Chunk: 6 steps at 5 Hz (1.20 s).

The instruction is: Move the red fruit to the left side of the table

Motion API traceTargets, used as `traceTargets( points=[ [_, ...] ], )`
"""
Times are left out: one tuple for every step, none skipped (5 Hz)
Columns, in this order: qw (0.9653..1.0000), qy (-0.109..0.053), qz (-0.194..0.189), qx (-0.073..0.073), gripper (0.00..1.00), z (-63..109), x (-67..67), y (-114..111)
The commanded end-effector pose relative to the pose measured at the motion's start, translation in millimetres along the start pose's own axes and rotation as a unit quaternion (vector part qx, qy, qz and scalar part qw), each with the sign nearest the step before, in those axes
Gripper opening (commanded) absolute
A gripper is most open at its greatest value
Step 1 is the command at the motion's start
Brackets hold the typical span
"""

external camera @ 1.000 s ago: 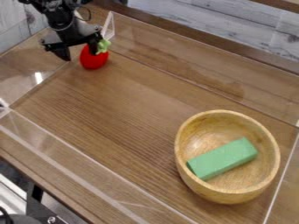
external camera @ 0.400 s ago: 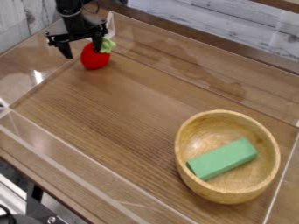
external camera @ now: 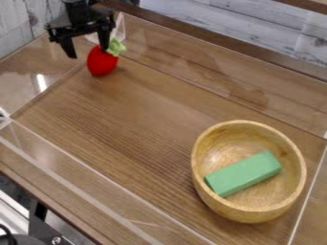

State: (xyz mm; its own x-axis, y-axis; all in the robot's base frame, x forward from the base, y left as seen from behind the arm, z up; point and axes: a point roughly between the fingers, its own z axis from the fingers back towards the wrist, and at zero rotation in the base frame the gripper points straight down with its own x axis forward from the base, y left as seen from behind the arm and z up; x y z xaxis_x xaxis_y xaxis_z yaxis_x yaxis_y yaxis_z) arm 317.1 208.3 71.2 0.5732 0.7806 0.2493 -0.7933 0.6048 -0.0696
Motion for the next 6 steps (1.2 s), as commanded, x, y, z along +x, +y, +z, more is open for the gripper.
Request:
traceTargets(
  points=[
    [0.9994, -0.021, 0.021, -0.02, 1.0, 51.2, 21.7, -11.5],
    [0.9992, -0.004, 0.033, -0.023, 1.0, 68.8, 23.1, -22.1],
    [0.9996, 0.0, 0.017, -0.024, 1.0, 71.6, 25.3, -27.8],
    [0.9998, -0.004, 0.004, -0.02, 0.0, 67.0, 29.0, -24.9],
    [0.9996, -0.012, 0.025, -0.006, 0.0, 45.0, 29.9, -19.8],
    [0.9985, -0.019, 0.05, 0.008, 0.0, 23.5, 24.7, -21.3]
  ],
)
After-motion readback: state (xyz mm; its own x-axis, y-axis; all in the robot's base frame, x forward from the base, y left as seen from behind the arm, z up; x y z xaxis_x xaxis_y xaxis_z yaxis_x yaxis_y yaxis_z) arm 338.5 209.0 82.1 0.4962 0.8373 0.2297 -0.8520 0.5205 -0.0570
